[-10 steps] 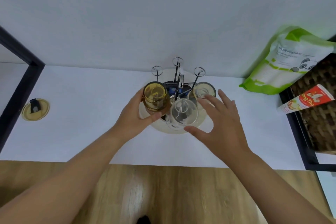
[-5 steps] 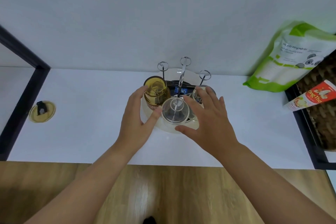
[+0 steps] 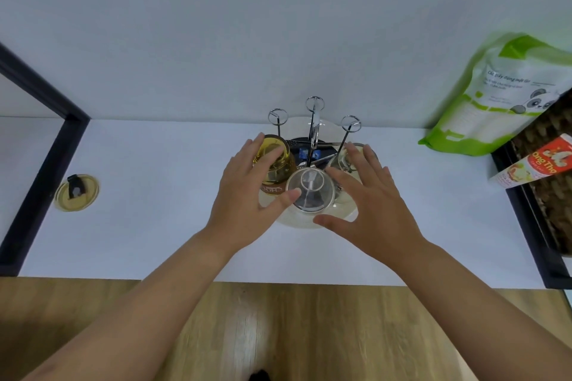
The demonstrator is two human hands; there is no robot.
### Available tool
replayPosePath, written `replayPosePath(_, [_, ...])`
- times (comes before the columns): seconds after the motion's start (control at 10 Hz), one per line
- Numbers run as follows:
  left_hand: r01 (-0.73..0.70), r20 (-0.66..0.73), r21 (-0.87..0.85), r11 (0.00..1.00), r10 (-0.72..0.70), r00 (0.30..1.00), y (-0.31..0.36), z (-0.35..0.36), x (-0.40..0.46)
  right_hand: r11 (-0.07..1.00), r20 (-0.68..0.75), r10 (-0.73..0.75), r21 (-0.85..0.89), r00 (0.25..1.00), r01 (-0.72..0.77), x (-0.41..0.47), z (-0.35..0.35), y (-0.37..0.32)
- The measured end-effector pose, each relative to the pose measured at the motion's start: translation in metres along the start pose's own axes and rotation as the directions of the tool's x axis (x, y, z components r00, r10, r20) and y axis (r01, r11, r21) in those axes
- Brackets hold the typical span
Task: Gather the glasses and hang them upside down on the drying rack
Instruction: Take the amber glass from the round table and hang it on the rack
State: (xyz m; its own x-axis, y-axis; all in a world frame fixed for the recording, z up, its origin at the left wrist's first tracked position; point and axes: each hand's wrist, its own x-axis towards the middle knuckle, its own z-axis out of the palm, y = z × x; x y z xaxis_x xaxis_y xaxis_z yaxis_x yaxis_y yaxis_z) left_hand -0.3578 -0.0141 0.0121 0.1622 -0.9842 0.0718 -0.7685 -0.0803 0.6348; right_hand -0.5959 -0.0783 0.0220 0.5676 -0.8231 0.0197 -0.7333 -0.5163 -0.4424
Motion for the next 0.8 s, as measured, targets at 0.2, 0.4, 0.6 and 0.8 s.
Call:
replayPosePath(0.2, [0.047, -0.068, 0.001, 0.999, -0.047, 0.997, 0.014, 0.013, -0.008, 0.999, 0.005, -0.021, -0.034, 1.0, 0.021, 0.003, -0.003, 0.008])
replayPosePath(0.4, [0.049, -0.078, 0.003, 0.999, -0.048, 0.996, 0.017, 0.016, -0.009, 0.999, 0.016, -0.033, -0.017, 0.999, 0.033, 0.004, -0.006, 0.012])
replayPosePath(0.6, [0.056, -0.046, 0.033, 0.998, -0.054, 0.997, 0.015, 0.014, -0.008, 0.999, 0.036, -0.029, -0.021, 0.999, 0.03, 0.004, -0.006, 0.011])
replayPosePath(0.8, [0.057, -0.004, 0.07, 0.996, -0.057, 0.998, 0.022, -0.002, -0.007, 1.0, 0.04, -0.016, 0.026, 0.999, 0.015, 0.002, -0.023, 0.001])
